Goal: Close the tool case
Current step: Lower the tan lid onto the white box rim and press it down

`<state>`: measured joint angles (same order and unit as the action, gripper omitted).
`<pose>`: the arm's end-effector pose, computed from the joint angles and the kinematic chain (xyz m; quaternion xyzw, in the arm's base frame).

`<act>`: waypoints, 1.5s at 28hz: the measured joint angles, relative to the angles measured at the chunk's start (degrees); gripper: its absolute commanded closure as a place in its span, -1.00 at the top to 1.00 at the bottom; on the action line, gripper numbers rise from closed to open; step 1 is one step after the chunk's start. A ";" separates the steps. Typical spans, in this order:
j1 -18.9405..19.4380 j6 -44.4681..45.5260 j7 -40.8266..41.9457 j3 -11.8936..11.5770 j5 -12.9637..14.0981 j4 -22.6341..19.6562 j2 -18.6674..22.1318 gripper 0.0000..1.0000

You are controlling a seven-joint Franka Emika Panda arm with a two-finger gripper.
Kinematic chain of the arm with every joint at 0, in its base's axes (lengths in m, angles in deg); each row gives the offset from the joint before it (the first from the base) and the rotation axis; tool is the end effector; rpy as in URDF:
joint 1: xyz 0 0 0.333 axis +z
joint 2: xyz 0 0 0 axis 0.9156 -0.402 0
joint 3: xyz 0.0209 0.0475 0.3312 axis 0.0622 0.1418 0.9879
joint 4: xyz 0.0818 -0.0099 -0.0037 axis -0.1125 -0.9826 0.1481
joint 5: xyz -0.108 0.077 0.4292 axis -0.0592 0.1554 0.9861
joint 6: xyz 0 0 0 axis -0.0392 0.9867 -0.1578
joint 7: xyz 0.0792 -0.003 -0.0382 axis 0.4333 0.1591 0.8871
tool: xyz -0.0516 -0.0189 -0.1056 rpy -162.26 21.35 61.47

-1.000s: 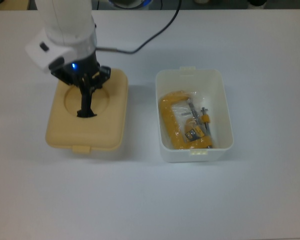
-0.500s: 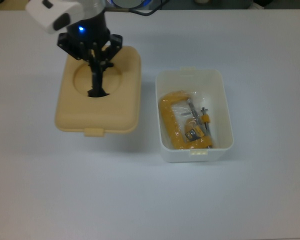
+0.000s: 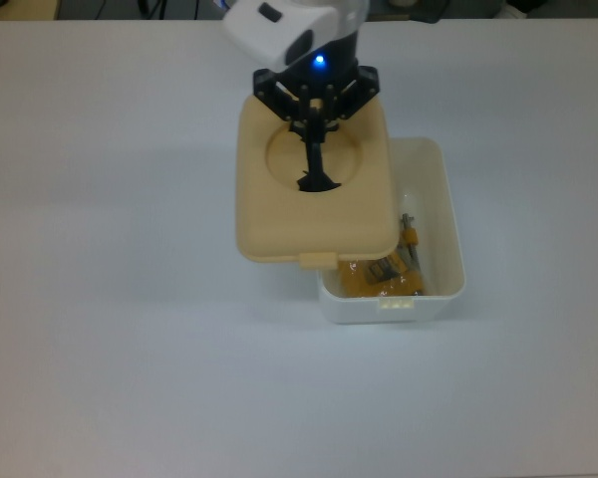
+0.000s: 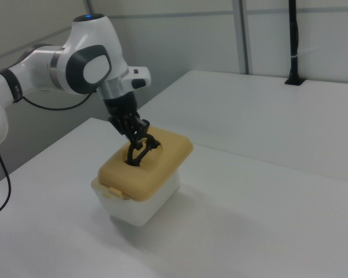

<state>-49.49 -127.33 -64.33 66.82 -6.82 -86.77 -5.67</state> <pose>0.6919 0.1421 0.5736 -0.9987 -0.0370 -0.0339 0.0080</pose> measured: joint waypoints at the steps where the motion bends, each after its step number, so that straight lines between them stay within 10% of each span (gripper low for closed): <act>1: 0.35 0.00 -0.24 0.00 0.00 -0.01 -0.10 -1.00; 42: 7.36 -3.22 -9.30 0.15 -2.24 0.66 -6.76 -1.00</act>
<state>-42.13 -130.55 -73.63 66.97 -9.07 -86.11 -12.43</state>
